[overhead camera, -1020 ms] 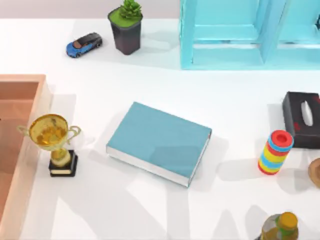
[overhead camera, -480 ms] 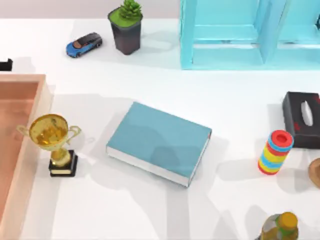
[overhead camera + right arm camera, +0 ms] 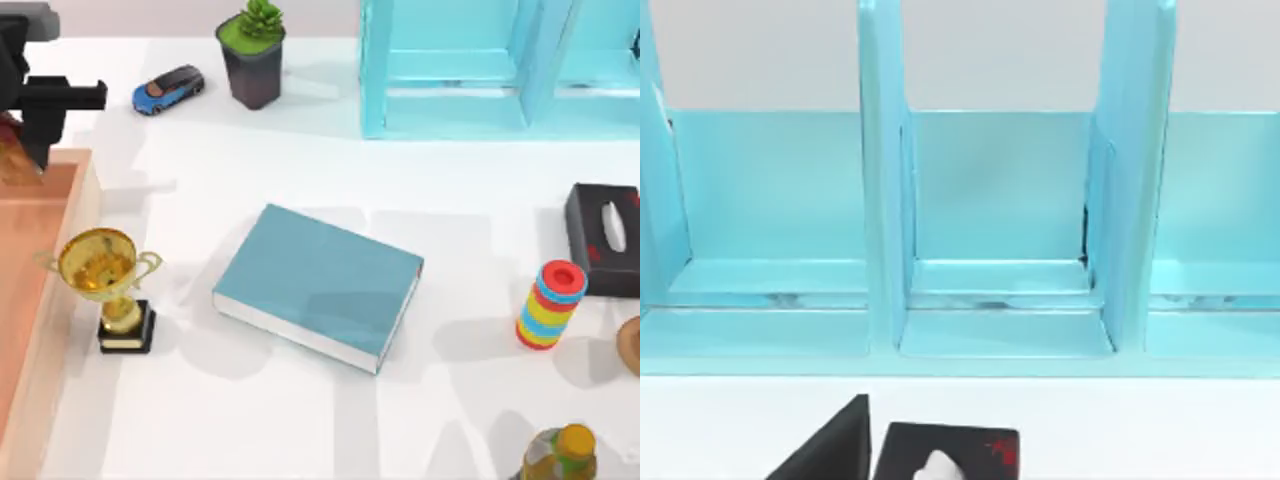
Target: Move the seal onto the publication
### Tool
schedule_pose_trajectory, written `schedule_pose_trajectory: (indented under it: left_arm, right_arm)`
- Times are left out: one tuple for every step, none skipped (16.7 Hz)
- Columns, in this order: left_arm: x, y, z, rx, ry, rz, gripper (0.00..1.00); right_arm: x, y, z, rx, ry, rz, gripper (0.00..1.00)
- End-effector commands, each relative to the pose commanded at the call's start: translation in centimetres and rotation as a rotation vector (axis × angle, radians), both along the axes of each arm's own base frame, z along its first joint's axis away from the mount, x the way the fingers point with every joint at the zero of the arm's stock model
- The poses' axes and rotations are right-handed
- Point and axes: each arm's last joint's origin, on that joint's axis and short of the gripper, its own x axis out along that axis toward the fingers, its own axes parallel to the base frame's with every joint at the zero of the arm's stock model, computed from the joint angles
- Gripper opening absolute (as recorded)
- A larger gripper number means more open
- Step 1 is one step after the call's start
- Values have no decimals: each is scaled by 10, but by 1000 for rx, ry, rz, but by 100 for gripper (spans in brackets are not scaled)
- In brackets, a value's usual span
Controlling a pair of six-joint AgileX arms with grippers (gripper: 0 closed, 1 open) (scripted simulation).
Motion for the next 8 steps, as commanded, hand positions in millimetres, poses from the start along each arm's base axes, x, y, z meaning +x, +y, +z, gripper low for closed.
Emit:
schedule_pose_trajectory:
  left_arm:
    - [-8, -7, 3, -6, 42, -5, 0]
    - [-15, -14, 5, -11, 79, -11, 0]
    - [-21, -19, 7, -15, 108, -17, 0]
    - [-25, -23, 9, -18, 127, -21, 0]
    - [-28, -26, 11, -20, 136, -23, 0]
    - [-28, -27, 11, -21, 138, -24, 0]
    - [-28, -27, 11, -21, 138, -24, 0]
    - [-28, -27, 11, -21, 138, -24, 0]
  right_arm:
    - [0, 0, 0, 0, 0, 0, 100]
    - [0, 0, 0, 0, 0, 0, 100]
    - [0, 0, 0, 0, 0, 0, 100]
    - [0, 0, 0, 0, 0, 0, 100]
    - [0, 0, 0, 0, 0, 0, 100]
    - [0, 0, 0, 0, 0, 0, 100]
    - [0, 0, 0, 0, 0, 0, 100]
    - [0, 0, 0, 0, 0, 0, 100]
